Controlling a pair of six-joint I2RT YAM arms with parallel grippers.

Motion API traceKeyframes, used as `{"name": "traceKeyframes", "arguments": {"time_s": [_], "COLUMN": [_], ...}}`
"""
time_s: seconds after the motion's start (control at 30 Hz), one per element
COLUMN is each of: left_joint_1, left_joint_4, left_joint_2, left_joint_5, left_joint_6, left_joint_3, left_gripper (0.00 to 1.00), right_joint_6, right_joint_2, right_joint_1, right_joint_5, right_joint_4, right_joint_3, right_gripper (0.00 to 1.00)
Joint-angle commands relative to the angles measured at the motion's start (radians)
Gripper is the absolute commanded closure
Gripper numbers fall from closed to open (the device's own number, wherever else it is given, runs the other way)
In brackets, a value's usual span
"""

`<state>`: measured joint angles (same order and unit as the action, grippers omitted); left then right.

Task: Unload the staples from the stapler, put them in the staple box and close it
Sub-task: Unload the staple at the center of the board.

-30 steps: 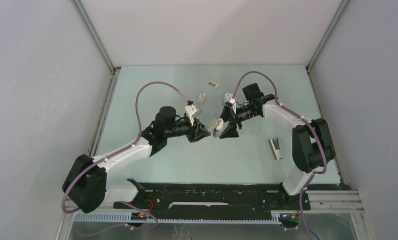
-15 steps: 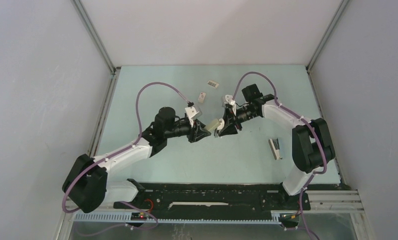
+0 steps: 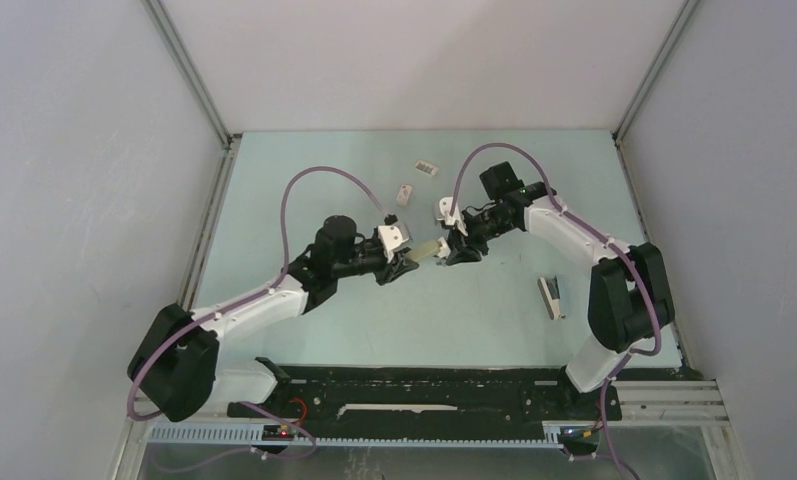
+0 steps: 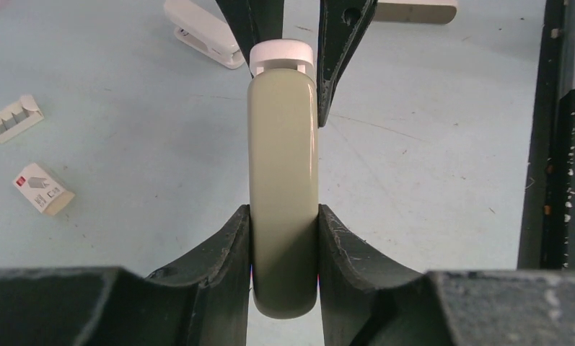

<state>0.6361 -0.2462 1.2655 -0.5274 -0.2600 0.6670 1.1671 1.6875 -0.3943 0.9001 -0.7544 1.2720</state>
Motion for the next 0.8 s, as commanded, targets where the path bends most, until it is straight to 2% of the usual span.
{"name": "traceKeyframes", "arguments": {"time_s": [0.0, 0.2, 0.3, 0.5, 0.63, 0.77], "left_joint_1": [0.001, 0.008, 0.008, 0.008, 0.008, 0.007], "left_joint_4": [0.042, 0.078, 0.078, -0.004, -0.107, -0.196], "left_joint_2": [0.018, 0.055, 0.068, 0.076, 0.048, -0.001], "left_joint_5": [0.022, 0.051, 0.046, -0.017, -0.055, -0.077], "left_joint_6": [-0.133, -0.182, -0.166, 0.073, 0.239, 0.35], "left_joint_3": [0.012, 0.051, 0.06, 0.061, 0.005, -0.064], "left_gripper": [1.0, 1.0, 1.0, 1.0, 1.0, 1.0], "right_joint_6": [0.062, 0.097, 0.068, -0.081, -0.188, -0.29], "right_joint_2": [-0.073, -0.09, -0.086, -0.058, -0.057, -0.05], "right_joint_1": [0.021, -0.001, 0.0, -0.003, -0.009, -0.029], "right_joint_5": [-0.217, -0.318, -0.271, -0.046, 0.11, 0.173], "right_joint_4": [-0.033, -0.067, -0.083, -0.087, -0.043, 0.005], "right_joint_3": [0.059, 0.078, 0.088, 0.084, 0.06, 0.041], "right_gripper": [0.85, 0.86, 0.86, 0.84, 0.82, 0.71]}}
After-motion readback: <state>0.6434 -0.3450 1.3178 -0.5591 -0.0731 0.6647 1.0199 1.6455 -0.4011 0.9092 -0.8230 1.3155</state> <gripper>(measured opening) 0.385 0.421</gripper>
